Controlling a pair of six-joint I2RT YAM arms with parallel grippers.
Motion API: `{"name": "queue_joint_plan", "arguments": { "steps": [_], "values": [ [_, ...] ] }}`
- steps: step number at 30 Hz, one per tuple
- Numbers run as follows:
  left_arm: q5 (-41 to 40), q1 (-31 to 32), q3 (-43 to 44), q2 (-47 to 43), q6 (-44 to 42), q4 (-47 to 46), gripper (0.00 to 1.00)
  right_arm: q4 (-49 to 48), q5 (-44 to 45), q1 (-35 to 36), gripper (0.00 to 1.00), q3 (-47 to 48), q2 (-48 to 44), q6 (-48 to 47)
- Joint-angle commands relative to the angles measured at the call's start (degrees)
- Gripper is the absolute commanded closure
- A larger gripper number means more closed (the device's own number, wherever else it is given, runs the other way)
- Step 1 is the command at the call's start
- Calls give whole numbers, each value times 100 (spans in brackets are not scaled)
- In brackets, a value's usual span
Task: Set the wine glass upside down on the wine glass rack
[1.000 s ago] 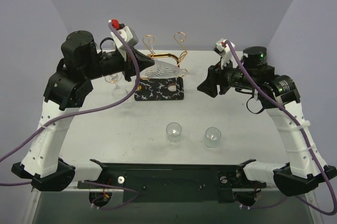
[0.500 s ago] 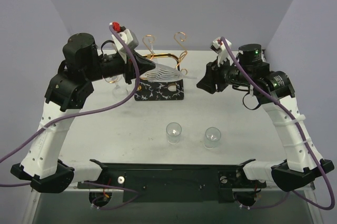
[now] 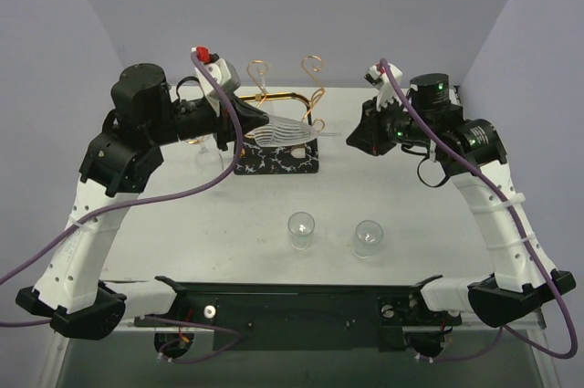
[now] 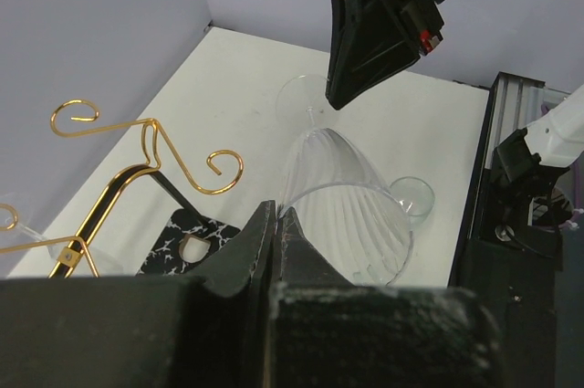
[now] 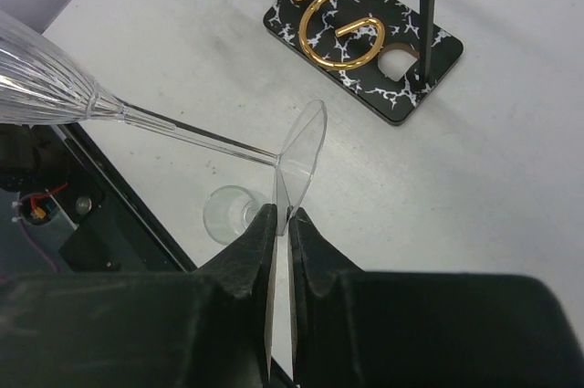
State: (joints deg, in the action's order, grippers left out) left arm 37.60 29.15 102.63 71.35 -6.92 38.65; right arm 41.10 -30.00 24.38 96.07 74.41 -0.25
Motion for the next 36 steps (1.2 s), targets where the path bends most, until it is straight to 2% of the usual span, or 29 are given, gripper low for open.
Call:
{"name": "queue_joint_plan", "arguments": {
  "steps": [1,6,11,14,17,18,20,23,24,27,36],
  "values": [
    [247,21,-234,-69,-213,-183,100,-138,248,-21,100,263,-50,25],
    [239,21,-463,-69,-389,-191,91,-138,293,-126,100,254,-93,183],
    [230,21,-551,-78,-547,-148,74,-129,293,-267,100,202,-207,175],
    [177,21,-621,-86,-574,-165,68,-120,232,-425,100,184,-296,166],
    [186,21,-656,-69,-591,-165,56,-85,214,-574,100,166,-409,157],
    [186,21,-639,-77,-600,-157,48,-67,222,-592,100,166,-445,140],
    [125,21,-639,-77,-626,-157,39,-23,249,-680,100,166,-489,122],
    [72,21,-630,-86,-697,-121,30,29,416,-742,100,192,-542,69],
    [72,21,-621,-86,-732,-78,20,56,538,-751,100,219,-568,69],
    [-60,21,-621,-139,-811,28,15,108,968,-777,100,289,-603,-124],
    [-868,3,-595,-332,-627,-42,14,267,1997,-839,100,719,-533,-493]
  ]
}}
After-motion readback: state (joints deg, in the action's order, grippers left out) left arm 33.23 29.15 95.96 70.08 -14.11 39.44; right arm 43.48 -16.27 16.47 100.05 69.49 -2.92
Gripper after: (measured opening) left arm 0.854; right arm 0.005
